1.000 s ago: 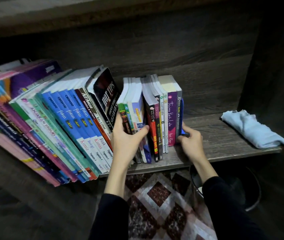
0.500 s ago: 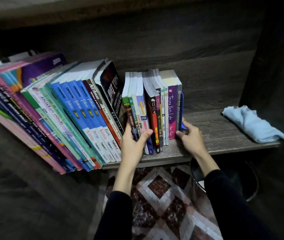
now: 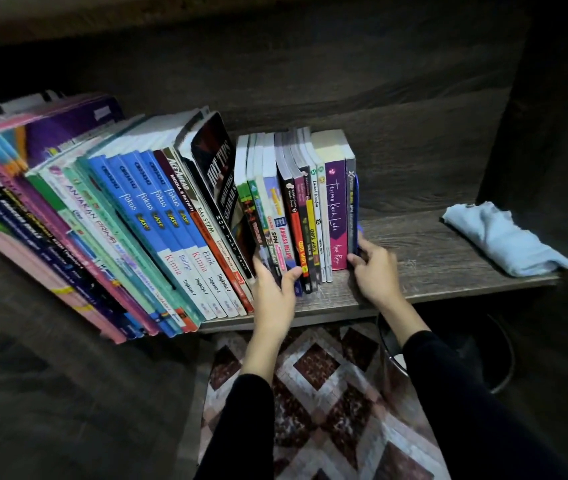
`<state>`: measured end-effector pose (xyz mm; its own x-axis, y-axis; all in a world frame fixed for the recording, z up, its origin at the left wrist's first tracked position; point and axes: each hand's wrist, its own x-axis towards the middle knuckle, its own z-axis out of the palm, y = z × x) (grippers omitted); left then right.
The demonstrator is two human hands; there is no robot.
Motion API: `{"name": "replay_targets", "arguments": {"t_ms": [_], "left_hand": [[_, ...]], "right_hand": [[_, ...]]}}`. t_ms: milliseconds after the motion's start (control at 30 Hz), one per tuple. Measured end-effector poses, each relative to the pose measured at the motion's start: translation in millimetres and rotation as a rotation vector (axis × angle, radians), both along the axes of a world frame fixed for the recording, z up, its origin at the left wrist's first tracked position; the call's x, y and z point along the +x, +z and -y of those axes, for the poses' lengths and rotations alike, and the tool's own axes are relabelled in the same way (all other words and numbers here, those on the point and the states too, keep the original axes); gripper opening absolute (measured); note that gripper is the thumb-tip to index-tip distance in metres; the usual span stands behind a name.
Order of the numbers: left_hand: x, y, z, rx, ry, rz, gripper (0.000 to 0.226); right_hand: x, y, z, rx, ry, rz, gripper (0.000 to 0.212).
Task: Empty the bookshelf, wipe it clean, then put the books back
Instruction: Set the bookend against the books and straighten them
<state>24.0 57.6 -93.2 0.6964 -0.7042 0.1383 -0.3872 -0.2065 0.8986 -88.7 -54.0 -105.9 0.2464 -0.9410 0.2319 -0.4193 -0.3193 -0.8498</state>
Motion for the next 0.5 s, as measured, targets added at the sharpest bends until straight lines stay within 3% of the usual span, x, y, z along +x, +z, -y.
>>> {"name": "replay_targets", "arguments": {"t_ms": [133, 200, 333, 500], "left_hand": [[-12, 0, 4, -0.020, 0.059, -0.030, 0.071], [-16, -1, 8, -0.047, 0.127, -0.004, 0.067], [-11, -3, 9, -0.010, 0.134, -0.001, 0.069], [-5, -2, -9, -0.073, 0.245, 0.249, 0.044]], "right_hand": [[-1, 5, -8, -0.014, 0.000, -0.166, 0.056], [-3, 5, -16, -0.140, -0.089, -0.107, 0.059], [-3, 2, -34, -0.538, -0.162, 0.112, 0.027], [11, -8, -43, -0.169, 0.103, 0.009, 0.048]]}}
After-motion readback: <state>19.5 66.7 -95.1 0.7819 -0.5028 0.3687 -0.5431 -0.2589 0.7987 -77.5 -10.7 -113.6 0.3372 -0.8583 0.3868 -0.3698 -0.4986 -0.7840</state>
